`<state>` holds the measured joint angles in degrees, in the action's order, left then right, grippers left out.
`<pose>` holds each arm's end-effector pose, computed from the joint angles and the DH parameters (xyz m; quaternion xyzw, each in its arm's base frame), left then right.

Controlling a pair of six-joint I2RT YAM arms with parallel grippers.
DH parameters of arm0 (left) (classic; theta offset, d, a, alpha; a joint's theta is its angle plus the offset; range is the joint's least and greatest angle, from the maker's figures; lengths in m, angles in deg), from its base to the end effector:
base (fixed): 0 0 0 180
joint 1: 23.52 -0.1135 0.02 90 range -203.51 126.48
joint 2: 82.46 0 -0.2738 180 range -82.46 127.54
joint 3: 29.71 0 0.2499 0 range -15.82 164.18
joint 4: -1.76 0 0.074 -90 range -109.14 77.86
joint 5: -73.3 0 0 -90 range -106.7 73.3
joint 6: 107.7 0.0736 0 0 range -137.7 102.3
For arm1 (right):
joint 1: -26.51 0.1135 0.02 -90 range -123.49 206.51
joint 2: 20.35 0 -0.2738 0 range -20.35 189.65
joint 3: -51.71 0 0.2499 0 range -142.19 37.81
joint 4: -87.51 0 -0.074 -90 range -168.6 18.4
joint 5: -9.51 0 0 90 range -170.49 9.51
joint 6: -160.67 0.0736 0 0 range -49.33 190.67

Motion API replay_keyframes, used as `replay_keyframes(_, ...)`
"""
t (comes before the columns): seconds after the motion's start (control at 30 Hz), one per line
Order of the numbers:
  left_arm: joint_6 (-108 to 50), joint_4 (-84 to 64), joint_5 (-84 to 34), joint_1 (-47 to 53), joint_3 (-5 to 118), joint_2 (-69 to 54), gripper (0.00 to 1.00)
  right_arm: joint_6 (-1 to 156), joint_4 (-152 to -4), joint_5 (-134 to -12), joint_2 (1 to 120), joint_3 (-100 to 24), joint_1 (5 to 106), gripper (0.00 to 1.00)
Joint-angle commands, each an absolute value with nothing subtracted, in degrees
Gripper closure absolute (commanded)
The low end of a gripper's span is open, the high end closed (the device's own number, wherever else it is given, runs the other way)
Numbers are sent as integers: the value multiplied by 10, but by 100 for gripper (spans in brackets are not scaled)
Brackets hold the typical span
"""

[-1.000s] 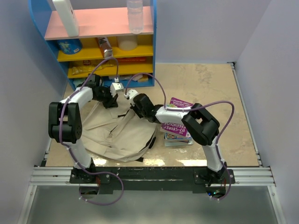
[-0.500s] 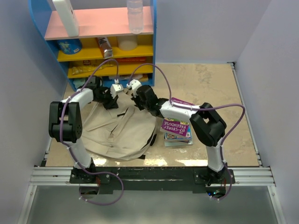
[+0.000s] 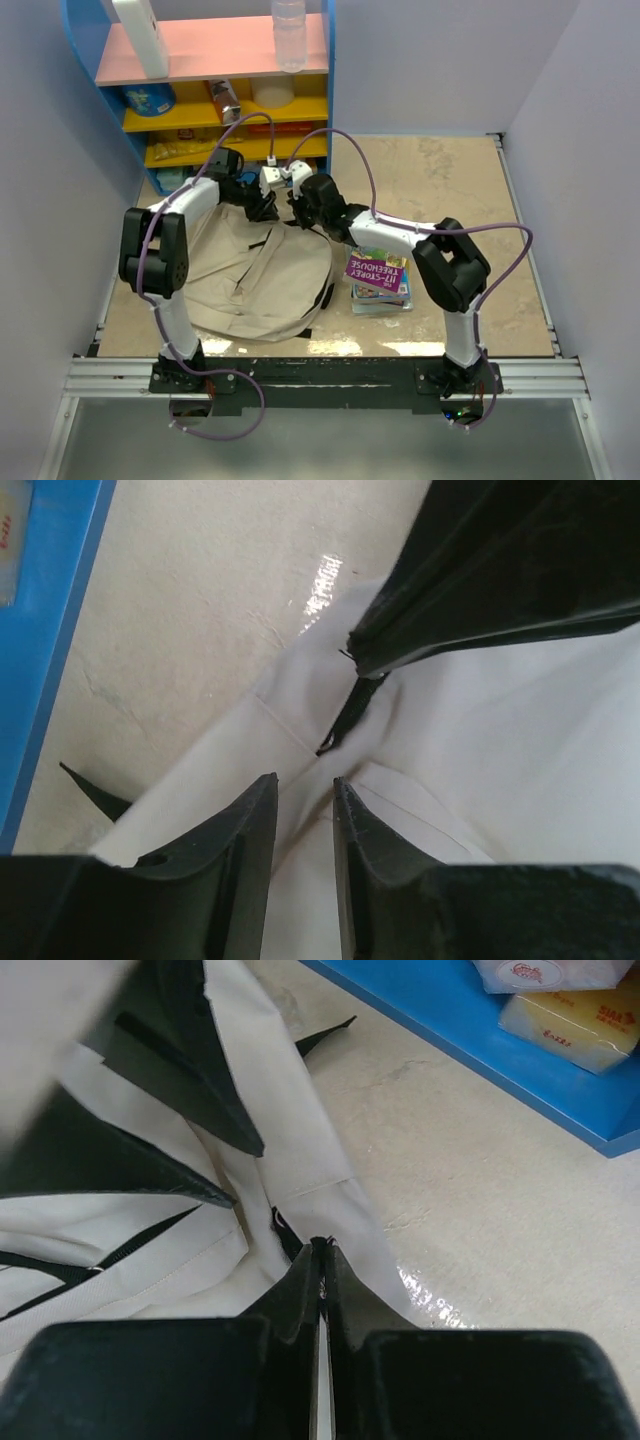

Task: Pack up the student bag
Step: Unzip the student bag at the center of the board.

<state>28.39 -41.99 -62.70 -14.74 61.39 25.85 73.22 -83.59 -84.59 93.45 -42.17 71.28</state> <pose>0.3926 -0.1142 0.1901 0.4975 0.7457 -0.2846 0.3397 0.3548 0.3446 0.2078 -0.2929 0.8091 0.1759 0.4782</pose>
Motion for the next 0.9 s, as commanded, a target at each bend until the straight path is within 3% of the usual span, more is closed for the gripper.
replay_keyframes(0.0, 283, -386, -651, -132, 656, 301, 66, 734, -869, -814, 888, -448, 719, 100)
replay_keyframes(0.2, 285, -355, -665, -131, 664, 332, 58, 746, -879, -813, 864, -425, 718, 100)
replay_keyframes(0.27, 295, -353, -693, -131, 657, 335, 51, 750, -887, -812, 857, -409, 717, 100)
replay_keyframes(0.33, 328, -361, -718, -131, 648, 334, 39, 752, -888, -812, 856, -405, 716, 100)
replay_keyframes(0.37, 331, -361, -735, -132, 645, 333, 24, 752, -888, -812, 856, -402, 716, 100)
replay_keyframes(0.53, 354, -387, -760, -132, 650, 334, 21, 757, -894, -812, 849, -394, 716, 100)
replay_keyframes(0.63, 409, -463, -768, -131, 684, 355, 36, 755, -895, -815, 845, -392, 716, 100)
replay_keyframes(0.73, 468, -579, -767, -132, 761, 410, 67, 753, -893, -818, 842, -394, 715, 100)
replay_keyframes(0.77, 481, -608, -761, -132, 782, 442, 88, 752, -893, -822, 840, -394, 715, 100)
replay_keyframes(0.8, 493, -648, -757, -131, 820, 456, 99, 751, -892, -823, 839, -394, 715, 100)
replay_keyframes(0.87, 497, -662, -752, -133, 834, 470, 100, 750, -888, -827, 838, -397, 714, 100)
